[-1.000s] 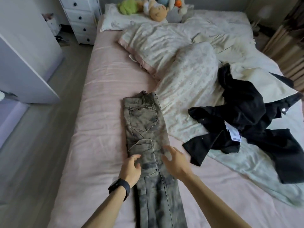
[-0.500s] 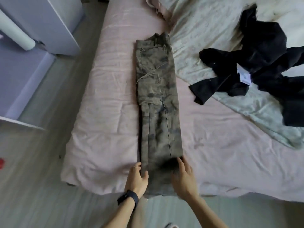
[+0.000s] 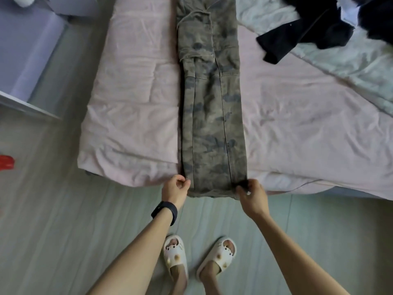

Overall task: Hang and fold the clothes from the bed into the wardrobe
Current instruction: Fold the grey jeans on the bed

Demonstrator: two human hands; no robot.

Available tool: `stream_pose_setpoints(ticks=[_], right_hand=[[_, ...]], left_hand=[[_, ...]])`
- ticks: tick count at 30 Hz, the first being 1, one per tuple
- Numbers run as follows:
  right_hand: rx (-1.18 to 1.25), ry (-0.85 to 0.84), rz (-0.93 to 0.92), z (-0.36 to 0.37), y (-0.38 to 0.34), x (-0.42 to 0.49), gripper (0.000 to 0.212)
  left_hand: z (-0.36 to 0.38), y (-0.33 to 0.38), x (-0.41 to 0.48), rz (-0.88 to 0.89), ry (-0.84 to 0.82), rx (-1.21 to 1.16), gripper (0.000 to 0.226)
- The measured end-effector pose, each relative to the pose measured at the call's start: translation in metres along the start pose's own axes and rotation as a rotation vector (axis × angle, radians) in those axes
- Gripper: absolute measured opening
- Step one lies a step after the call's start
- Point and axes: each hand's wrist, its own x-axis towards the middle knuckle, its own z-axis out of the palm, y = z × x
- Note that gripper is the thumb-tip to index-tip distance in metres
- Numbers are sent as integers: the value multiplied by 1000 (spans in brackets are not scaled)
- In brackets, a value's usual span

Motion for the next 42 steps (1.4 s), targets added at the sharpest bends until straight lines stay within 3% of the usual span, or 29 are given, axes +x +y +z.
stream_pose_setpoints(ticks=[5, 13, 17, 20, 25, 32, 35, 38, 42], right_hand=[[-53, 84, 31, 2, 11, -5, 15], [17, 119, -65, 24, 19, -13, 30], [58, 188, -56, 32, 20, -14, 27], [37, 217, -9, 38, 22, -12, 25], [35, 236, 66, 43, 22, -10, 29], [23, 275, 79, 31, 23, -5, 15], [37, 182, 34, 23, 29, -2, 9], [63, 128, 29, 19, 34, 4, 9], [59, 197, 0, 26, 40, 8, 20]], left_hand=[[1, -11, -14, 4, 178, -38, 5], [4, -23, 5, 81, 92, 16, 10], [15, -37, 0, 96, 106, 16, 33], [21, -39, -4, 71, 132, -43, 38], [24, -37, -8, 100, 154, -39, 37], [25, -45, -4, 113, 176, 42, 31], [27, -48, -2, 71, 236, 53, 26], [32, -49, 1, 52, 247, -40, 19], [42, -58, 0, 19, 158, -183, 26]])
